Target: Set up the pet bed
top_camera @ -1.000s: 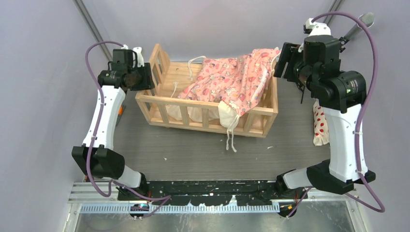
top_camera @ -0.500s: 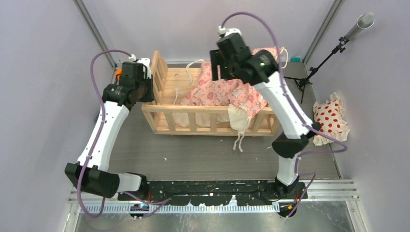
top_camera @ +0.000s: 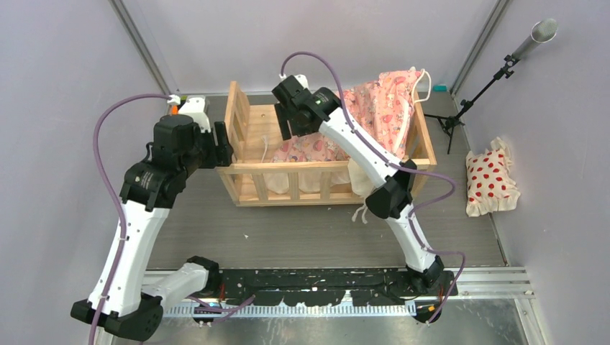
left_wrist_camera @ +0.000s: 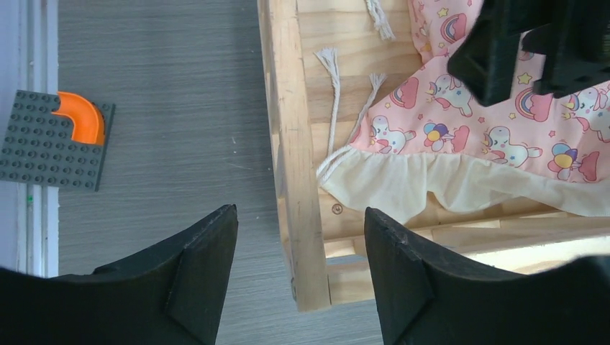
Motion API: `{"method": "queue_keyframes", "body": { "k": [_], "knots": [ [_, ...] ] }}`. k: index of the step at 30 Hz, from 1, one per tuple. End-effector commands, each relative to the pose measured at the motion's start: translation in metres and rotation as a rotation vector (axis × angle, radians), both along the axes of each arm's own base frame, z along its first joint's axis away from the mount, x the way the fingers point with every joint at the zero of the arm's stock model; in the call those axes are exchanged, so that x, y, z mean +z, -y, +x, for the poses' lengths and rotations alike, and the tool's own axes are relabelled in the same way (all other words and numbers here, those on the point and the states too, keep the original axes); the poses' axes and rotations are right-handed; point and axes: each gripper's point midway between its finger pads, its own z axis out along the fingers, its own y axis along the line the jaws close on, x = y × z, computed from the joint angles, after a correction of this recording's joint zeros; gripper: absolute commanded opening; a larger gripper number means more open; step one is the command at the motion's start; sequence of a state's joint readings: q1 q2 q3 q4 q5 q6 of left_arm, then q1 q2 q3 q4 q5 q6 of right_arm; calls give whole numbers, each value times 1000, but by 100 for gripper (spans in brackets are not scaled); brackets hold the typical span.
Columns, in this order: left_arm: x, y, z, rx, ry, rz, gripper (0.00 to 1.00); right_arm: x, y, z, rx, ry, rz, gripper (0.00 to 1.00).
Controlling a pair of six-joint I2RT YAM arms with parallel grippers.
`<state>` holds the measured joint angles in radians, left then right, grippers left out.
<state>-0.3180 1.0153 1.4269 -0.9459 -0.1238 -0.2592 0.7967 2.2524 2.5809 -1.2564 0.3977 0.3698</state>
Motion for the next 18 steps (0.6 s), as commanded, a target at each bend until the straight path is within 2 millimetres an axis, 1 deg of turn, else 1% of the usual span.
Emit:
{"method": "queue_keyframes", "body": {
  "k": [1,6,9,12,14,16,17,18],
  "knots": [
    [4,-6,-1,27,17,13,67,-1,-15,11,-1,29,39,83],
    [-6,-7,-2,22,2,26,68,-39,-18,11,12,-41,-21,83],
    [-9,-7,-2,21,-2,27,68,-60,-13,12,9,-80,-69,83],
    [-10,-7,-2,20,-1,30,69,-77,-7,13,1,-112,-99,80],
    [-11,-7,-3,19,1,32,69,-83,-6,13,-1,-126,-107,70],
    [-11,-9,-3,23,0,35,69,-86,-7,14,7,-133,-102,53],
    [-11,-9,-3,23,2,36,69,-84,-10,13,13,-131,-90,45],
    [-11,-9,-4,24,3,38,69,-79,-12,13,20,-126,-70,34]
  ]
}}
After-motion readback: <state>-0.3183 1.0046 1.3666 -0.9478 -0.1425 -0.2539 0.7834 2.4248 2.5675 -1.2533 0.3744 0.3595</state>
